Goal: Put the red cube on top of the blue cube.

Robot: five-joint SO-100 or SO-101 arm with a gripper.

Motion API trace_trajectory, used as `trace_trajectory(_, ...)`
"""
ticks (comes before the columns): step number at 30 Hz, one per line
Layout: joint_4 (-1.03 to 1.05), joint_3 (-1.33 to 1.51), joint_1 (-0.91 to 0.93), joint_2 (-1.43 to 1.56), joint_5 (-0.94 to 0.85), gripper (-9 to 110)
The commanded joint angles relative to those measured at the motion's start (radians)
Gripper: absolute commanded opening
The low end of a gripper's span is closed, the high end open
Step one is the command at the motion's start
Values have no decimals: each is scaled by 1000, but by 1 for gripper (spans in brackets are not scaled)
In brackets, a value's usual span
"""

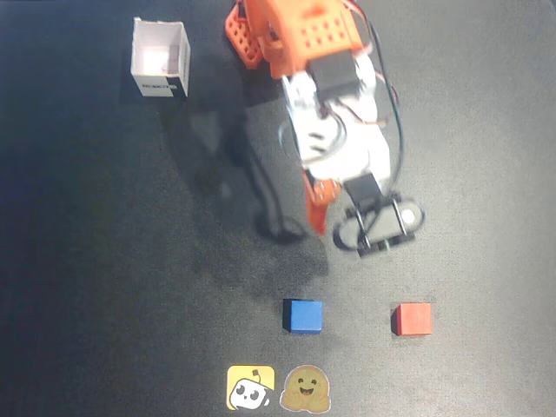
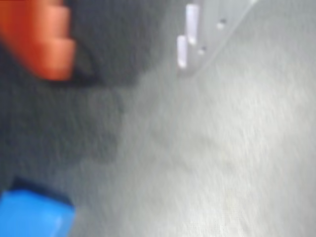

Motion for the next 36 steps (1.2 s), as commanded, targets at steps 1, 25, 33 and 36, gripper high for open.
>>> trace_trajectory(1,-9,-106,-17,-34,15,22)
trace_trajectory(25,87,-442,-52,-290,49,25)
trace_trajectory(33,110,-563,-81,-385,87,25)
trace_trajectory(36,109,-601,-92,-425,92,25)
